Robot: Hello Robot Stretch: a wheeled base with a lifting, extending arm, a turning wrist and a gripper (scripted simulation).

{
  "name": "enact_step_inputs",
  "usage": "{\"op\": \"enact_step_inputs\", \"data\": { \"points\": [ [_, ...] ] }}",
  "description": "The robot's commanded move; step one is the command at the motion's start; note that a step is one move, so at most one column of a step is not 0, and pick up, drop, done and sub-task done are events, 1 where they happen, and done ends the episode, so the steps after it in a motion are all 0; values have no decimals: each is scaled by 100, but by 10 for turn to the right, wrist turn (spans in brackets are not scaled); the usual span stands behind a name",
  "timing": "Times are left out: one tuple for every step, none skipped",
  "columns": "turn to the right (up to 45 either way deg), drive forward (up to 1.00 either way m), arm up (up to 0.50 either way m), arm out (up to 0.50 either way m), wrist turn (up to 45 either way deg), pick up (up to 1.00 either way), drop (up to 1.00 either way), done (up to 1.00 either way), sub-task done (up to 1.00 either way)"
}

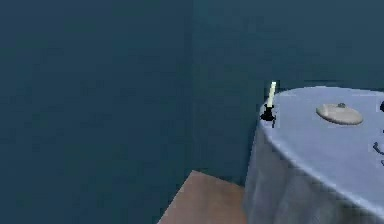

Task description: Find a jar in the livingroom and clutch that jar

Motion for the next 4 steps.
{"op": "enact_step_inputs", "data": {
  "points": [
    [0, 60, 0, 0, 0, 0, 0, 0, 0],
    [-120, 0, 0, 0, 0, 0, 0, 0, 0],
    [0, 0, 50, 0, 0, 0, 0, 0, 0],
    [0, 0, 38, 0, 0, 0, 0, 0, 0]
  ]
}}
